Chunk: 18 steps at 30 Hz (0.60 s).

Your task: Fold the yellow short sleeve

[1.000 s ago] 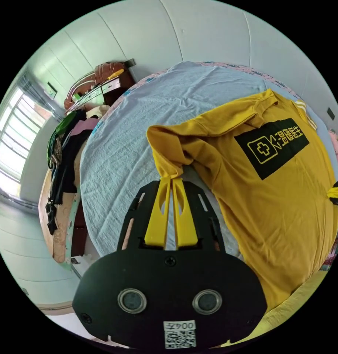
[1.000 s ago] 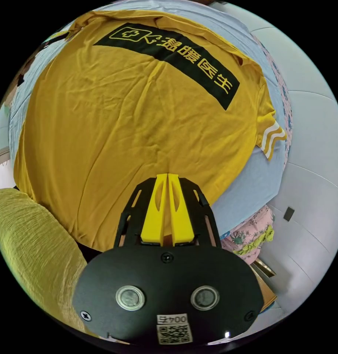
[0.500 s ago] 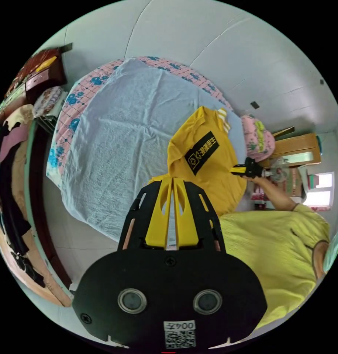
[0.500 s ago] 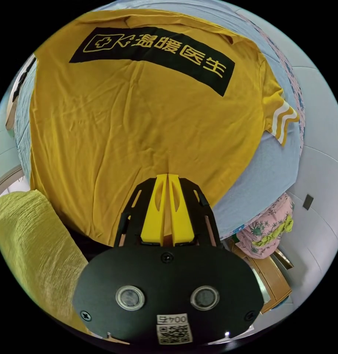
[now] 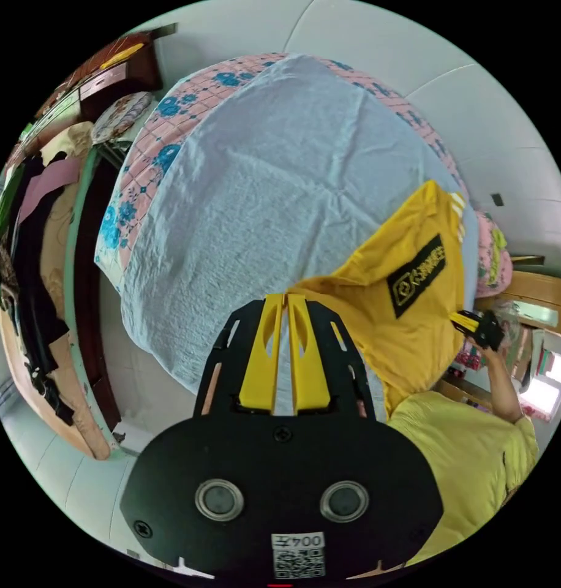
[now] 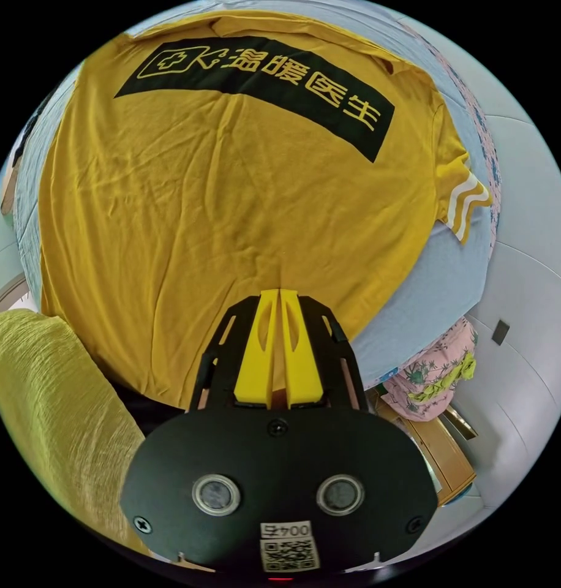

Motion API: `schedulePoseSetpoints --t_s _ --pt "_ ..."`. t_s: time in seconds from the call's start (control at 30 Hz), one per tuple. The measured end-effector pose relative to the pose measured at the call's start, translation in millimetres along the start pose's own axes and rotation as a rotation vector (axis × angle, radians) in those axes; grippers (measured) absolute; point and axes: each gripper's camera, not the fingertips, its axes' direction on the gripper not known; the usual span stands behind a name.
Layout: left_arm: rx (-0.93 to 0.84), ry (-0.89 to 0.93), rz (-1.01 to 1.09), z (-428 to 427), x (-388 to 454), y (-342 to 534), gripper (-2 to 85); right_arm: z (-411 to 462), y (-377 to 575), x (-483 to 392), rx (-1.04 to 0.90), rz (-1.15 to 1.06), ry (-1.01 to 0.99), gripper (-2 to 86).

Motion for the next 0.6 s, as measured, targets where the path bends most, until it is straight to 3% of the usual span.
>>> schedulePoseSetpoints --t_s 0.13,0.33,0.4,0.6 --pt "-0.047 -0.109 -0.070 60.2 -21.7 -2.3 4.8 -0.5 -6.2 -8.0 -0.018 -0.013 0.046 -0.6" --pt "0.232 -0.184 -0.147 49.7 -50.5 68.6 8.6 -1.1 -12.7 -4.4 -0.036 -0.029 0.038 -0.6" --pt "0.289 -0.138 -0.161 51.0 -56.8 99.6 8.3 -1.2 -15.0 -0.9 -0.044 -0.035 0.023 -0.6" --pt "0.393 0.268 -0.323 112.2 -68.2 190.6 9.5 -0.7 -15.9 12.3 -0.041 -0.018 -0.028 -0.7"
